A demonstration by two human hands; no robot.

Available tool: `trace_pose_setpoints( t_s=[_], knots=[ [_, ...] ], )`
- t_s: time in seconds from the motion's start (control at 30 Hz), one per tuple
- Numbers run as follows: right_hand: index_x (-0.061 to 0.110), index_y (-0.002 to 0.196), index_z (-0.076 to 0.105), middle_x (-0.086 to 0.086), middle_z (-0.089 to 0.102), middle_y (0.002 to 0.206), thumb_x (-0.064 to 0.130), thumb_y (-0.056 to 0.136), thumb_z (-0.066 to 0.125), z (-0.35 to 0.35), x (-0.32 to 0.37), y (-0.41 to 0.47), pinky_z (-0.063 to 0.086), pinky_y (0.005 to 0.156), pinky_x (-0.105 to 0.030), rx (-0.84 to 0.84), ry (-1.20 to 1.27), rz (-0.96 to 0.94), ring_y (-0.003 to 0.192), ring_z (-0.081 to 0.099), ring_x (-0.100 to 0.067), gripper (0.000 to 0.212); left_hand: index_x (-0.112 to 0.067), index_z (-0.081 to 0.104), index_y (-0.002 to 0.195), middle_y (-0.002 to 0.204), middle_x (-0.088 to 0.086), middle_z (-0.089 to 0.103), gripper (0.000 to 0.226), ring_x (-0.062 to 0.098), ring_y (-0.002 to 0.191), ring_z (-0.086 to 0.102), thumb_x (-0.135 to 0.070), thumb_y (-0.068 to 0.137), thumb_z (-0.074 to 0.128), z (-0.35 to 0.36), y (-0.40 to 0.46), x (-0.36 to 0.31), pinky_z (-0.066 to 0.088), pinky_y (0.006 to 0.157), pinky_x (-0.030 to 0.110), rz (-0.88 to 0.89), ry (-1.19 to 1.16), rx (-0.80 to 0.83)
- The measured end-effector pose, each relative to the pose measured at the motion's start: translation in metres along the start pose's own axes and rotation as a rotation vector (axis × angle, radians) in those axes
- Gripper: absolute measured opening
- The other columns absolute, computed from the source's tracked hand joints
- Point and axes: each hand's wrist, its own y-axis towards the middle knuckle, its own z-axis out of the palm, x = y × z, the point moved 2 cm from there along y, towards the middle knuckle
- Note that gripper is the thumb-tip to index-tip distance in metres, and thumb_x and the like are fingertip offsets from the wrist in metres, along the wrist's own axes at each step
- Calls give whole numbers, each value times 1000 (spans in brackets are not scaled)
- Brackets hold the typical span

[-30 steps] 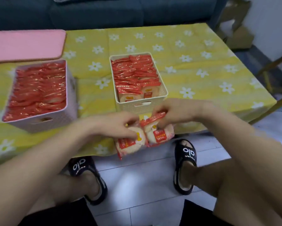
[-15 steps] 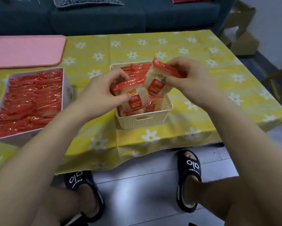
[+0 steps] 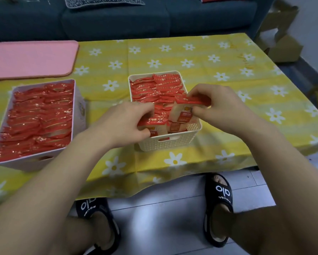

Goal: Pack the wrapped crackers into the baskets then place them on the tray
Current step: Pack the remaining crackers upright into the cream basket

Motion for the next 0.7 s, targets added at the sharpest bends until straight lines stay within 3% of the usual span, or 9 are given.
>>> trace_pose_setpoints(
  t_s=[0.1, 0.23, 0.3, 0.5, 0.7],
  knots=[
    [20, 102, 71, 6, 71, 86, 5, 79, 64, 6, -1, 1, 40, 63, -11, 30, -91, -29, 76, 60, -6, 29, -28, 47, 89, 82, -11, 54, 25, 20, 78, 53, -32, 75, 68, 4, 3, 0, 45, 62, 36, -17, 65, 47],
    [15, 103, 70, -2, 70, 95, 7, 77, 61, 26, -5, 8, 45, 78, -35, 41, -321, -137, 95, 57, -24, 29, -25, 55, 93, 90, -9, 59, 25, 20, 85, 56, -32, 75, 71, 6, 9, 2, 51, 69, 41, -23, 71, 64],
    [13, 99, 68, -6, 68, 94, 8, 75, 62, 33, -7, 11, 46, 80, -40, 44, -398, -178, 96, 56, -30, 25, -25, 57, 94, 91, -8, 59, 25, 20, 85, 55, -31, 75, 72, 7, 11, 4, 52, 71, 42, -25, 58, 76],
    [11, 87, 67, -9, 59, 89, 8, 66, 67, 46, -16, 15, 47, 72, -41, -12, -489, -233, 85, 54, -33, 21, -29, 52, 88, 84, -10, 57, 24, 16, 78, 53, -29, 77, 73, 5, 10, 2, 42, 65, 33, 28, -17, 66],
    [21, 80, 42, -5, 59, 82, 14, 65, 69, 51, -17, 18, 38, 67, -38, -63, -526, -217, 79, 51, -30, 32, -25, 59, 101, 94, -10, 60, 26, 15, 88, 55, -39, 84, 74, 7, 12, -5, 47, 74, 37, 67, -26, 19]
  ],
)
